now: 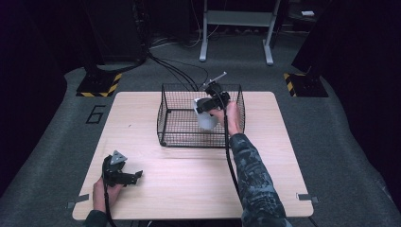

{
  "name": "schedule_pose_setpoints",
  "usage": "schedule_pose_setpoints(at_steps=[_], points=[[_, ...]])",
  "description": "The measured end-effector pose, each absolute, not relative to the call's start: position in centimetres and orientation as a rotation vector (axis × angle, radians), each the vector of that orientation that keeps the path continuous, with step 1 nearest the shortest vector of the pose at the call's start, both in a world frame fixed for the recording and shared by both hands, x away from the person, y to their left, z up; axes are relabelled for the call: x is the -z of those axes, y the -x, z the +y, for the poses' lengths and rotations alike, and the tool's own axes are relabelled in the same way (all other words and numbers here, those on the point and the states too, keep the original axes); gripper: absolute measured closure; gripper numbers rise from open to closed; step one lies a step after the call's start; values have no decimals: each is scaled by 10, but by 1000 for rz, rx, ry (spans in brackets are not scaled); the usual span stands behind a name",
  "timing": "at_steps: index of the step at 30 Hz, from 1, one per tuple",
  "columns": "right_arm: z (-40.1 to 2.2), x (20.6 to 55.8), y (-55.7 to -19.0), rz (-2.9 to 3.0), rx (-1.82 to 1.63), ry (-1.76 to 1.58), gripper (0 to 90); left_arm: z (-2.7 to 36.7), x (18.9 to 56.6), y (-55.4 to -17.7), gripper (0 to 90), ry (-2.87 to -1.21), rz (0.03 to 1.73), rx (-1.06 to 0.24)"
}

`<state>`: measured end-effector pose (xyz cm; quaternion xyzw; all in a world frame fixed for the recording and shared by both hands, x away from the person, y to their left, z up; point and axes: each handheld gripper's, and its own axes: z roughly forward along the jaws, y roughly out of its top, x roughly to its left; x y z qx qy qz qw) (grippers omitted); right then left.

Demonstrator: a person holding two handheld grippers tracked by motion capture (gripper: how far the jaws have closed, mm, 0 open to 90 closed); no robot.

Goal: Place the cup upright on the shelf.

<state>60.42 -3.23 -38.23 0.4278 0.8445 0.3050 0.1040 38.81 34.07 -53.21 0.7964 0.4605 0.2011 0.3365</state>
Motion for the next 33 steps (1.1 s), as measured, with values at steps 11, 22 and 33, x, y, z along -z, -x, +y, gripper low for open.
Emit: schedule_pose_setpoints(at_steps=[11,22,33], points=[[-26,394,-606,2501,-890,-1276,56,341,532,-388,0,-2079,1201,-524],[-17,408,-607,2514,-846,-1279,56,341,532,-388,0,-2090,1196,-523],[-15,417,-608,2523,-798,-1264,56,341,531,-388,0,-2092,1196,-523]])
